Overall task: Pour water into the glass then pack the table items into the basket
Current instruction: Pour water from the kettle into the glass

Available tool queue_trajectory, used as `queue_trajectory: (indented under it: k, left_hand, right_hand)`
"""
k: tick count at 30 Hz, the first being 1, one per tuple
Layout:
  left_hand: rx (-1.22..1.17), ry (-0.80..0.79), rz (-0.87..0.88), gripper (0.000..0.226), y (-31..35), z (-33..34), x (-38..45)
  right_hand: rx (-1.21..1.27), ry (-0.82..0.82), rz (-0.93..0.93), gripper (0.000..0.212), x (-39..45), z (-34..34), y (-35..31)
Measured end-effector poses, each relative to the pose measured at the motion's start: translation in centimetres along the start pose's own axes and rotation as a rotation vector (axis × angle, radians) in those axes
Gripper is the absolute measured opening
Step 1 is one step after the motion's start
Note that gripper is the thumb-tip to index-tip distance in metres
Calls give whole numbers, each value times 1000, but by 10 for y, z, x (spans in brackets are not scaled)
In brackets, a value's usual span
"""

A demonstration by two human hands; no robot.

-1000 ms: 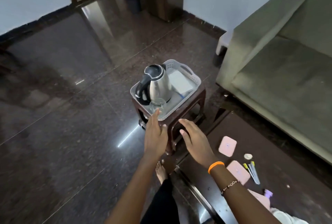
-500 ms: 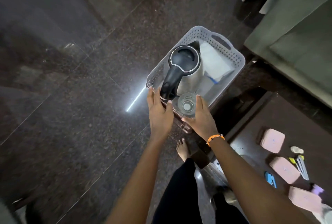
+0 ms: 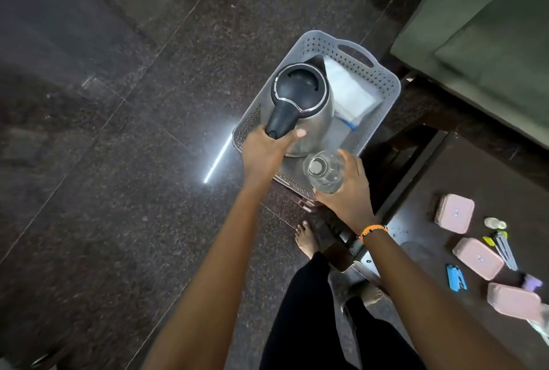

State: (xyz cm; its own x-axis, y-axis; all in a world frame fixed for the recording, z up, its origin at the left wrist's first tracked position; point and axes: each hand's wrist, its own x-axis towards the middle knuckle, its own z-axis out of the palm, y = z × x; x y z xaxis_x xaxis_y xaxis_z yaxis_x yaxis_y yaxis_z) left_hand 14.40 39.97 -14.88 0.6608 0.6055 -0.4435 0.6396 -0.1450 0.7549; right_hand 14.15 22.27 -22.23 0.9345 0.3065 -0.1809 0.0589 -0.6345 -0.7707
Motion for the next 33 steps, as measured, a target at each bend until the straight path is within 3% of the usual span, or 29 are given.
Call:
queue_trajectory:
  k: [4, 10, 14, 22, 26, 29, 33]
  left_hand:
    - [127, 14, 133, 50, 14, 4, -32]
    - [25, 99, 182, 41, 16, -19, -97]
    - [28, 46, 204, 43, 14, -6, -166]
    - [379, -161, 153, 48, -33, 44, -253]
    - [515, -254, 99, 38, -58, 82, -269]
    - [567, -299, 59, 45, -73, 108, -284]
    - [634, -339, 50, 48, -87, 124, -295]
  right_hand:
    - [95, 181, 8, 86, -27, -39, 3]
    - [177, 252, 13, 88, -64, -92, 10]
    - [34, 248, 29, 86, -106, -133, 46]
    - [-67, 124, 176, 83, -169, -169, 139]
    - [-164, -36, 214, 84, -176, -167, 183]
    - [-236, -172, 245, 93, -177, -158, 210]
    - [-323, -186, 259, 91, -178, -142, 228]
